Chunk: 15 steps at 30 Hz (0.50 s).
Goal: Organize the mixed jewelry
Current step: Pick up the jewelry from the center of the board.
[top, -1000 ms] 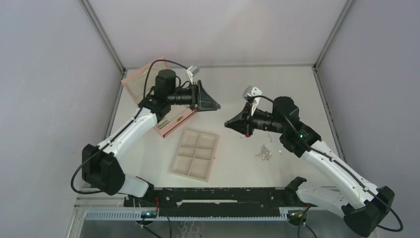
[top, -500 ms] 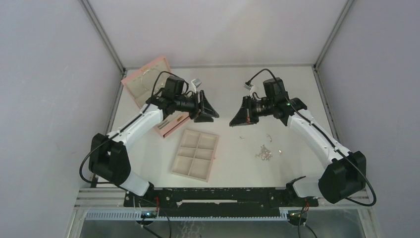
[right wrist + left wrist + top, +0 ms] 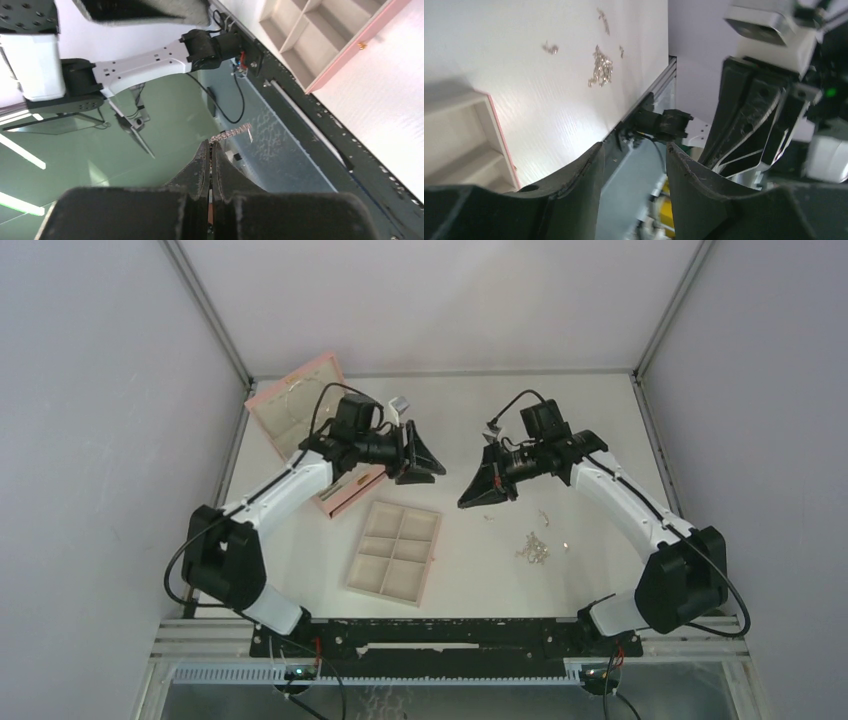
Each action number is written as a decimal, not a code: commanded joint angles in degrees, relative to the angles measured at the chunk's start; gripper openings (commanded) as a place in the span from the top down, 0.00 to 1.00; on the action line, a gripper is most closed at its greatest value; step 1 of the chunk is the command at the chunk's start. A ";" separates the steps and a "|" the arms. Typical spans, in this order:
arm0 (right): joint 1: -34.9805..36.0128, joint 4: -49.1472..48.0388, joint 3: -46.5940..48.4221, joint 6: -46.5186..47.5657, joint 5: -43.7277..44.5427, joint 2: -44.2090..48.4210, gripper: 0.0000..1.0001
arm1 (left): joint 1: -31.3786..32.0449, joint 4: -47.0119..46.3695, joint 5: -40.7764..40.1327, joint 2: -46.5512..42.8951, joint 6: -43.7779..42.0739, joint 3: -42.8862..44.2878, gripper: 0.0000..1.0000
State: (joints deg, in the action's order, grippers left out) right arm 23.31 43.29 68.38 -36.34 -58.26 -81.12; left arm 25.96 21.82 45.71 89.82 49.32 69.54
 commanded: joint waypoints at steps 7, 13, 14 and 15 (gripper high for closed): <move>0.38 -0.48 2.02 -2.44 -9.00 0.67 1.00 | -0.21 -68.51 8.22 -18.17 -8.28 -27.16 0.49; 0.98 1.98 2.02 0.26 -11.44 2.24 1.00 | 0.21 -96.91 13.89 -19.71 -19.39 -36.18 0.51; 0.95 2.19 2.02 0.50 -11.82 2.47 1.00 | 0.31 -96.66 16.52 -19.16 -21.09 -34.72 0.53; 1.07 2.29 2.02 0.91 -12.24 2.68 1.00 | 0.40 -97.28 17.53 -18.56 -22.72 -34.24 0.54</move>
State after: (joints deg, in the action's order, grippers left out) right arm 23.77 44.51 68.38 -37.67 -66.81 -81.17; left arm 26.04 -57.76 56.49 71.35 36.45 32.42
